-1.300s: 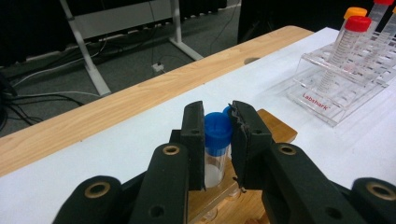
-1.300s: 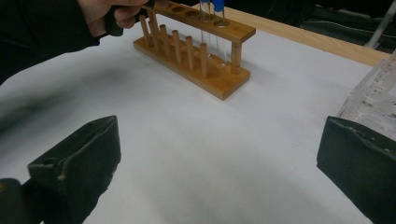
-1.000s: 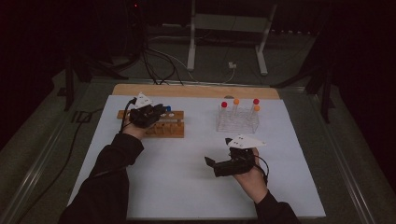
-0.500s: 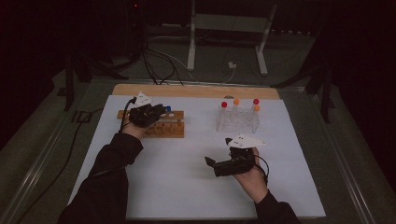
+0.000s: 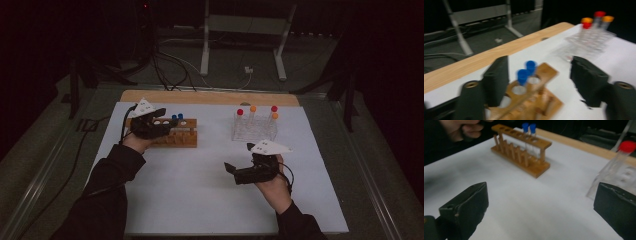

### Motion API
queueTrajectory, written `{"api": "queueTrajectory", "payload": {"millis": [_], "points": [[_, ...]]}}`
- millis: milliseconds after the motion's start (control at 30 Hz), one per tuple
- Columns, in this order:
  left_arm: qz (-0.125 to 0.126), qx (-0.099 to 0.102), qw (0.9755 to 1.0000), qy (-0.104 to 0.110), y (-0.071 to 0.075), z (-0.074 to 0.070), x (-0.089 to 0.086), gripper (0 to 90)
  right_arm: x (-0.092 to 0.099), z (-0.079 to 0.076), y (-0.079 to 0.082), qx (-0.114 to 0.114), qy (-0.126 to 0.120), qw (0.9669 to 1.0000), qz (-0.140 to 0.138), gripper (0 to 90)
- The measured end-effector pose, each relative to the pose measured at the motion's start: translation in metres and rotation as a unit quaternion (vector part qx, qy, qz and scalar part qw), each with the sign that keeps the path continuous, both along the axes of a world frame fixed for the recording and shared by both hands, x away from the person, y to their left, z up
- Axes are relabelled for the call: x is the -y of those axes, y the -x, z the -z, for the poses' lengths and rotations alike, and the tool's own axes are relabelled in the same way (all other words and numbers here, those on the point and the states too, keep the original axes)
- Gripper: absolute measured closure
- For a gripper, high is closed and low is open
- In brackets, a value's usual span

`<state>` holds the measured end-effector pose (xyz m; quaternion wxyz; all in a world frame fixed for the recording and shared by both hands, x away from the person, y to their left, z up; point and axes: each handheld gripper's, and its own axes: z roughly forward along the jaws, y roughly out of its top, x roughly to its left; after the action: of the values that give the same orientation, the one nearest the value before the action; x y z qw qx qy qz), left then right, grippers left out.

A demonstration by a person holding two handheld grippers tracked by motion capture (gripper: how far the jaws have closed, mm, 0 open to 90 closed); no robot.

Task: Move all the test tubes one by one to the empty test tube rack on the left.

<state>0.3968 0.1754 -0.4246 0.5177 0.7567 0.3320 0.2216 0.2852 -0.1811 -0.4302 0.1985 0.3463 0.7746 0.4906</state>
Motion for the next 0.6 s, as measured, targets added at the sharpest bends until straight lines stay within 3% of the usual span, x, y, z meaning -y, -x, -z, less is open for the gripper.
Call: {"api": "queueTrajectory", "payload": {"millis": [233,300,600], "points": [[0.045,-0.015,0.9989,0.007,0.034,-0.008,-0.003,6.5,0.02,-0.021,-0.012,0.022,-0.009,0.9996,0.011,0.0],[0.056,-0.011,0.9983,0.01,0.043,-0.007,-0.004,1.8,0.027,-0.026,-0.016,0.026,-0.01,0.9994,0.019,0.0],[0.086,-0.009,0.9962,0.015,0.081,0.004,-0.008,1.8,0.06,-0.031,-0.039,0.032,0.004,0.9971,0.069,0.0]]}}
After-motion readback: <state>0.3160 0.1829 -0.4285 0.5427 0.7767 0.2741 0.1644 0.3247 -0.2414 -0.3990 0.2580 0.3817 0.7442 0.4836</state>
